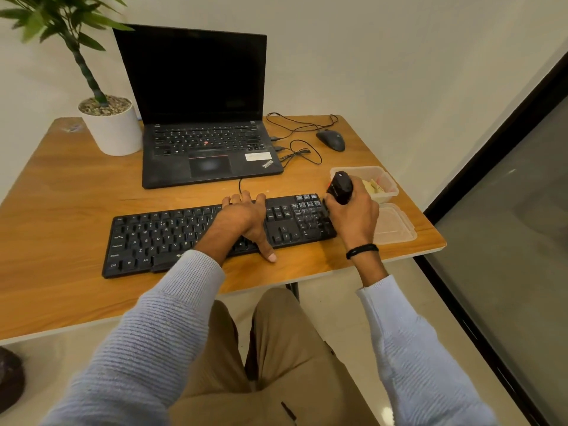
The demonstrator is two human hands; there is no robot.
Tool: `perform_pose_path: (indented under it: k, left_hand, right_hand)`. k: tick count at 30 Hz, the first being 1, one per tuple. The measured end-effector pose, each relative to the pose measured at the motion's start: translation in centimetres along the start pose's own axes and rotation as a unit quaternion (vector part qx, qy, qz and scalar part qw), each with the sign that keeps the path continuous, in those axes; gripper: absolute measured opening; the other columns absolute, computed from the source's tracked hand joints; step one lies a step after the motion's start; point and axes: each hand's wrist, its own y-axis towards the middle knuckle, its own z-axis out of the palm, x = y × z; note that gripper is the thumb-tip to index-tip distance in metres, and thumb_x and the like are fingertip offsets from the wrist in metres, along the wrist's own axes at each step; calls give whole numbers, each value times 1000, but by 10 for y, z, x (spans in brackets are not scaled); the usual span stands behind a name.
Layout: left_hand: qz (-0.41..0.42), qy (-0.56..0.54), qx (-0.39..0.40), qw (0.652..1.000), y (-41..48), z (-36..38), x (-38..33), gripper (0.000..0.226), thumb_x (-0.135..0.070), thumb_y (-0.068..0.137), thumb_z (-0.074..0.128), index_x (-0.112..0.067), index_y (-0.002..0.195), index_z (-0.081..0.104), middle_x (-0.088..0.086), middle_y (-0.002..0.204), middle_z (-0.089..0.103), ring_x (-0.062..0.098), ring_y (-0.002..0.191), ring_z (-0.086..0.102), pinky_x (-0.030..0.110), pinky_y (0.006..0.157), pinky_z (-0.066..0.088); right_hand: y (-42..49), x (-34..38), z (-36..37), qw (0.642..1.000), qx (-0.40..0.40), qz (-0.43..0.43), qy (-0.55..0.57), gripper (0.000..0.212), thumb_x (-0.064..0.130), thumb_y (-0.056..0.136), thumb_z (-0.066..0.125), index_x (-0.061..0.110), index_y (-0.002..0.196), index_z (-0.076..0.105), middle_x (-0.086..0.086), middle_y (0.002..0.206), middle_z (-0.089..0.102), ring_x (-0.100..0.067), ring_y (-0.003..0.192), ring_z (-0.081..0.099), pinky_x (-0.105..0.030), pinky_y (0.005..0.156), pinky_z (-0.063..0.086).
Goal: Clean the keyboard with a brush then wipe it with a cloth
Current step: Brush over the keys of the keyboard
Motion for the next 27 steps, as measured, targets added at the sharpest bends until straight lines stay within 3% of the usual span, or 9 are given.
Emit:
perform_pose_path:
  k: [3, 7, 11, 14, 15, 17, 19, 23, 27]
  left_hand:
    - [1, 2, 1, 1000, 0, -1, 0, 152, -64, 52, 92, -21, 162, -3, 19, 168, 3, 43, 154, 7, 57, 123, 10]
    - [4, 2, -3, 1000, 0, 0, 0, 151, -64, 52, 91, -21, 162, -3, 20, 168, 6, 43, 153, 8, 57, 123, 9]
    - [2, 3, 1, 1000, 0, 0, 1, 151, -64, 53, 91, -21, 163, -3, 20, 168, 4, 43, 154, 7, 57, 123, 8]
    - [7, 7, 0, 1000, 0, 0, 1, 152, -65, 52, 91, -21, 163, -3, 19, 168, 5, 42, 154, 7, 57, 123, 7]
    - [8, 10, 0, 1000, 0, 0, 1, 152, -66, 52, 91, -21, 163, -3, 19, 168, 6, 42, 154, 7, 57, 123, 7]
    - [9, 14, -1, 1000, 0, 1, 4, 151, -66, 53, 90, -21, 162, -3, 19, 167, 8, 42, 153, 9, 57, 123, 7]
    - [12, 14, -2, 1000, 0, 2, 6, 150, -66, 53, 90, -22, 162, -2, 19, 167, 10, 42, 153, 10, 57, 123, 8]
    - [13, 11, -2, 1000, -1, 2, 5, 151, -66, 51, 91, -22, 162, -2, 18, 167, 9, 42, 153, 10, 57, 123, 8]
    - [12, 3, -1, 1000, 2, 3, 7, 153, -65, 51, 91, -22, 162, -3, 18, 168, 7, 42, 153, 8, 57, 124, 5]
  right_hand:
    - [-1, 5, 2, 992, 116, -1, 44, 43, 33, 79, 79, 24, 117, 60, 10, 101, 67, -9, 98, 64, -28, 88, 53]
    - [4, 2, 3, 999, 26, -18, -18, 43, 31, 81, 77, 22, 120, 60, 2, 110, 70, -18, 105, 63, -31, 90, 50]
    - [8, 2, 6, 983, 177, 3, 53, 48, 32, 78, 81, 22, 120, 60, 7, 107, 68, -8, 99, 64, -17, 80, 53]
    - [11, 1, 9, 998, 49, -36, -3, 43, 32, 81, 78, 25, 119, 60, 5, 109, 69, -14, 104, 63, -26, 87, 52]
    - [13, 0, 7, 998, 52, -39, 1, 44, 31, 80, 78, 25, 119, 59, 5, 110, 69, -15, 105, 62, -28, 88, 52]
    - [17, 3, 7, 983, 173, -27, 60, 49, 31, 79, 80, 23, 122, 58, 7, 112, 66, -10, 104, 63, -24, 86, 53]
    - [21, 6, 8, 960, 273, -51, 43, 53, 32, 77, 81, 24, 124, 57, 8, 116, 64, -8, 105, 61, -20, 85, 51]
    - [36, 11, 13, 983, 161, -88, 6, 49, 29, 79, 79, 23, 123, 59, 12, 110, 63, -4, 102, 56, -3, 74, 37]
    - [48, 2, 13, 946, 312, -36, 73, 63, 33, 73, 84, 22, 129, 56, 4, 119, 66, -11, 112, 62, -32, 92, 55]
